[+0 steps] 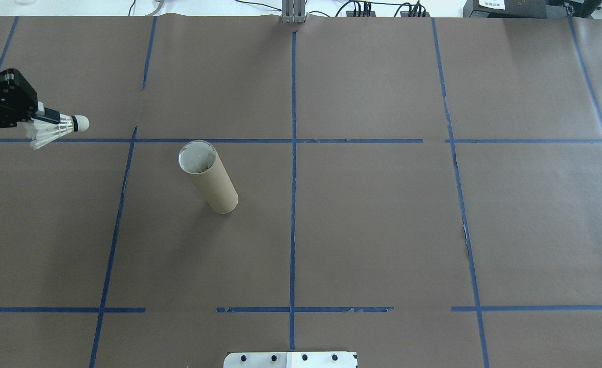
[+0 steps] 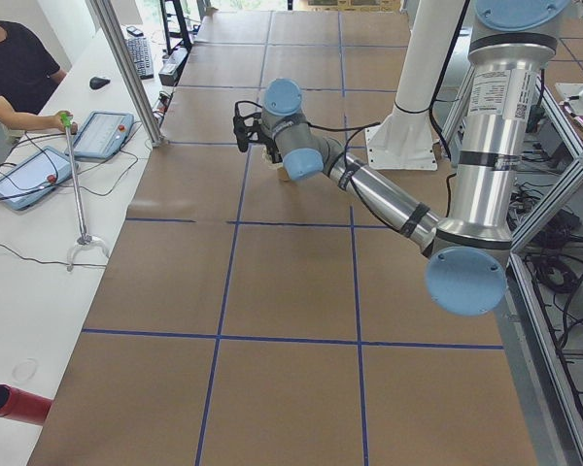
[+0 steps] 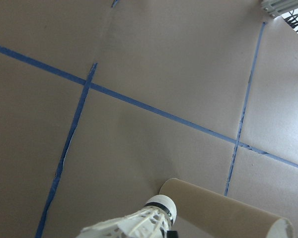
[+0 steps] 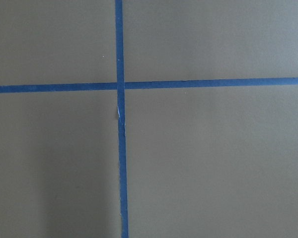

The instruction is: Collect badminton balls into bucket

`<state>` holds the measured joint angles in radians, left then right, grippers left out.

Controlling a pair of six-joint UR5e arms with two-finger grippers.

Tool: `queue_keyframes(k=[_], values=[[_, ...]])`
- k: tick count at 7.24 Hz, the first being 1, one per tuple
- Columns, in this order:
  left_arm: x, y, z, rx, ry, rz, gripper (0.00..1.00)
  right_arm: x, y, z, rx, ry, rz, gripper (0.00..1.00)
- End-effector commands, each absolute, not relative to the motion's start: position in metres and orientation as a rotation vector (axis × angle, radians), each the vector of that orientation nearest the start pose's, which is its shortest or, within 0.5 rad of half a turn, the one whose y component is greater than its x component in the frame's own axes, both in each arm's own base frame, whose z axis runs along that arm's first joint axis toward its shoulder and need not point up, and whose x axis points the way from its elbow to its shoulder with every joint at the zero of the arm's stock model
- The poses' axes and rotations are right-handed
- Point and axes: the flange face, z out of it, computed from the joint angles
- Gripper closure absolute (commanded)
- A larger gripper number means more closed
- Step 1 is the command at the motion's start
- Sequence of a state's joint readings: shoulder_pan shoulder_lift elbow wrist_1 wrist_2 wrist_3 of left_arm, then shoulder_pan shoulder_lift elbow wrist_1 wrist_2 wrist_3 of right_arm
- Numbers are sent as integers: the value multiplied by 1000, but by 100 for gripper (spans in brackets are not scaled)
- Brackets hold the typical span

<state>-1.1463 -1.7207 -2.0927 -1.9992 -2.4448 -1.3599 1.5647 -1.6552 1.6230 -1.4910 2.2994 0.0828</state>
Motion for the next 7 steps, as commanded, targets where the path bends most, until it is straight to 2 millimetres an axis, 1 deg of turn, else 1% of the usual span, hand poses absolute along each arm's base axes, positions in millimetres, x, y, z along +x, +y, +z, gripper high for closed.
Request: queue_keyframes(k=[1, 2, 3, 4, 5, 6, 7], values=[[133, -458, 191, 63, 1221, -305, 100, 64, -460, 668, 13, -730, 56, 0], [132, -457, 163, 117, 1182, -313, 100, 64, -460, 668, 13, -730, 56, 0], [151, -448, 134, 128, 1126, -291, 100, 64, -460, 668, 13, -730, 56, 0], [168, -431, 112, 136, 1038, -253, 100, 64, -460, 668, 13, -730, 56, 0], [194, -414, 94, 102, 959, -232, 100, 64, -460, 668, 13, -730, 56, 0], [215, -400, 78, 68, 887, -214, 100, 64, -460, 668, 13, -730, 56, 0], [227, -387, 59, 60, 832, -191, 100, 64, -460, 668, 13, -730, 56, 0]])
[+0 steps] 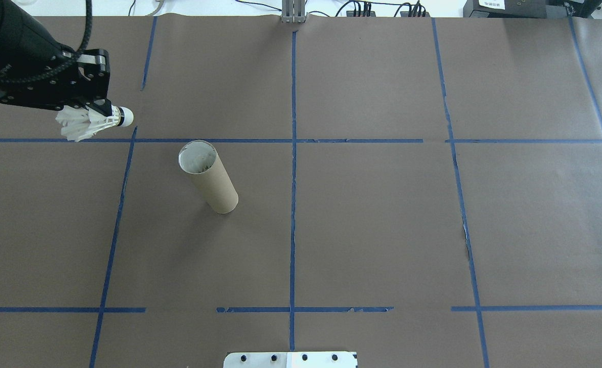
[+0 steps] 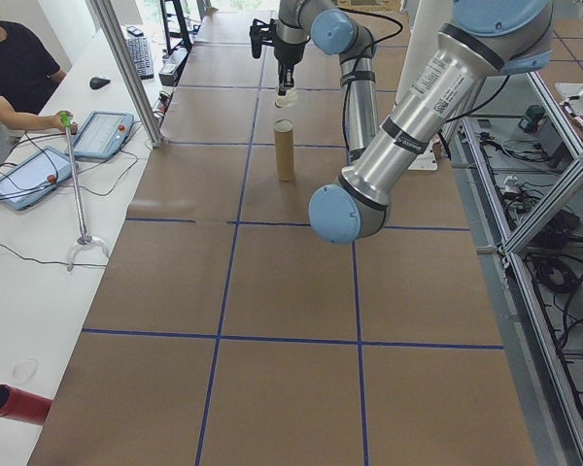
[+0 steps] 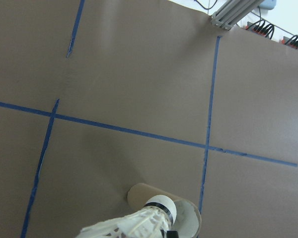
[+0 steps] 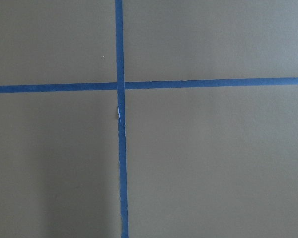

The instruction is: Collect badminton balls into bucket

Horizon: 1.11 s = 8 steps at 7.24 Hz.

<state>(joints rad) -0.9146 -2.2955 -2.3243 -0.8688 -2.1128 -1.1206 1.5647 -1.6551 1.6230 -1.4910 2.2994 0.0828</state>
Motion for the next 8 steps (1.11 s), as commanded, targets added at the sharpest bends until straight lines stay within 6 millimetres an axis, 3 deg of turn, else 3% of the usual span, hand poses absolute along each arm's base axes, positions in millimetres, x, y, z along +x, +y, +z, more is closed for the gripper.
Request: queue_keyframes(k=[1, 2, 4, 6, 8], values=[[234, -381, 49, 71, 768, -120, 100, 64, -460, 668, 13, -730, 56, 0], [247, -383, 49, 59, 747, -94, 100, 64, -460, 668, 13, -730, 56, 0], [315, -407, 40, 61, 601, -65, 100, 64, -460, 668, 13, -730, 56, 0], [327, -408, 42, 92, 537, 31, 100, 64, -460, 668, 13, -730, 56, 0], [349, -433, 19, 108, 456, 89, 100, 64, -460, 668, 13, -730, 56, 0]])
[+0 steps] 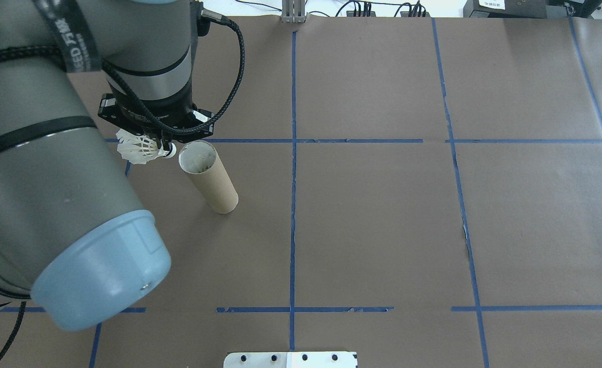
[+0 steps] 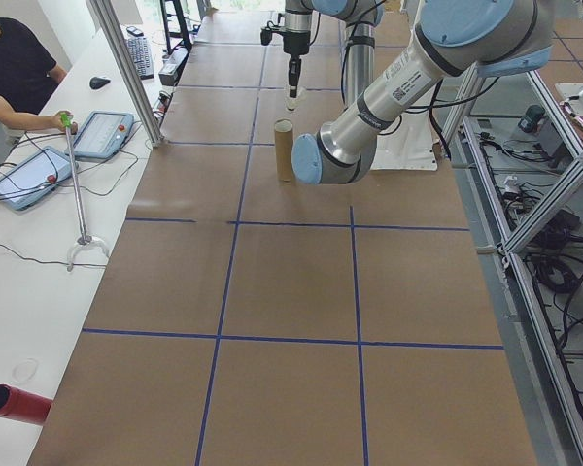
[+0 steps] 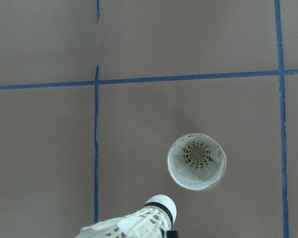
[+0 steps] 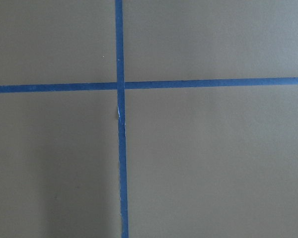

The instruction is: Collect badminton balls into bucket

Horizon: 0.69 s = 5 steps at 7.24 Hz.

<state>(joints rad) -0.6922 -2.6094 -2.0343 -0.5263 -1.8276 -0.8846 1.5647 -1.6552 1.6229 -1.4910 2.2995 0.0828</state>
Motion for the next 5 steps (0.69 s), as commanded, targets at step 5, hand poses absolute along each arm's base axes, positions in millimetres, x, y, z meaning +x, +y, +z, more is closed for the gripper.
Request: queue_keyframes(k=[5], values=[[391, -430, 36, 91, 393, 228, 100, 64, -460, 668, 13, -730, 56, 0]])
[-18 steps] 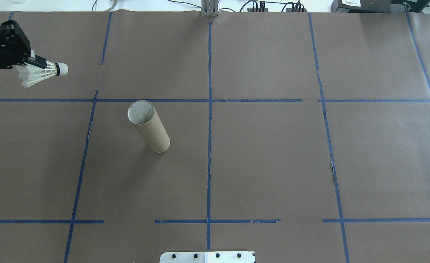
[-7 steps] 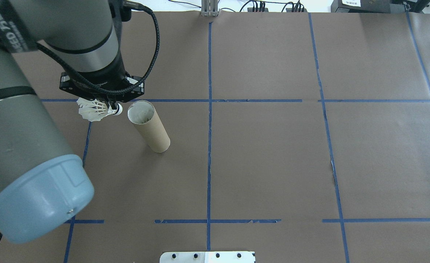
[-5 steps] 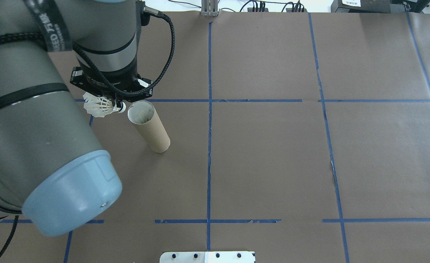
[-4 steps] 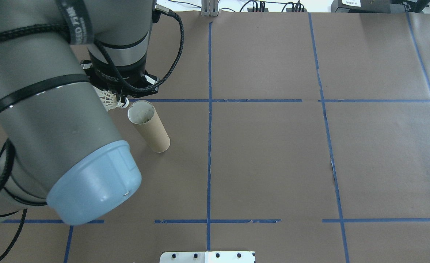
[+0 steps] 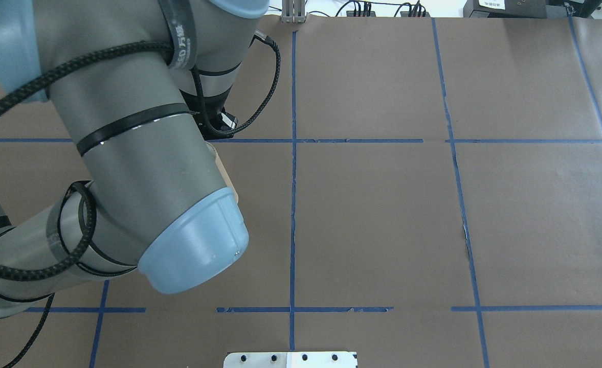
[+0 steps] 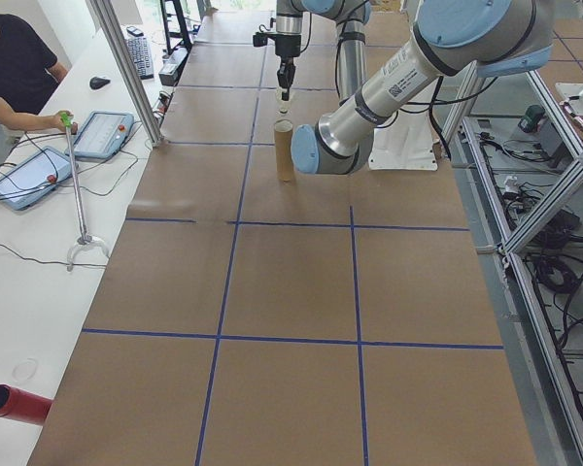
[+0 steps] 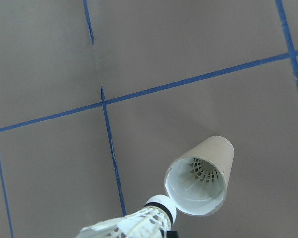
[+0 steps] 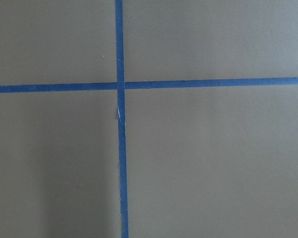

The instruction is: Collect badminton balls into bucket

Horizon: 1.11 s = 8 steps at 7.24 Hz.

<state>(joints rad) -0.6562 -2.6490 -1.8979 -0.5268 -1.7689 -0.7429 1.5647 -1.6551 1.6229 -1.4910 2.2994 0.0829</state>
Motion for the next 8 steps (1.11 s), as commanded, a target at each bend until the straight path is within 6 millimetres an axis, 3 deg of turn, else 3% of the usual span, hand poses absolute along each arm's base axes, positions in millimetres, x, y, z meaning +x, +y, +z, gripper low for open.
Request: queue_keyframes(k=[1, 2, 5, 8], values=[[406, -424, 38, 87, 393, 252, 100, 64, -460, 668, 13, -730, 56, 0], [416, -430, 43, 89, 394, 254, 100, 64, -460, 668, 13, -730, 56, 0], [418, -433, 42, 102, 403, 273, 100, 64, -460, 668, 13, -730, 56, 0], [422, -436, 57, 106, 403, 279, 100, 64, -460, 668, 13, -730, 56, 0]])
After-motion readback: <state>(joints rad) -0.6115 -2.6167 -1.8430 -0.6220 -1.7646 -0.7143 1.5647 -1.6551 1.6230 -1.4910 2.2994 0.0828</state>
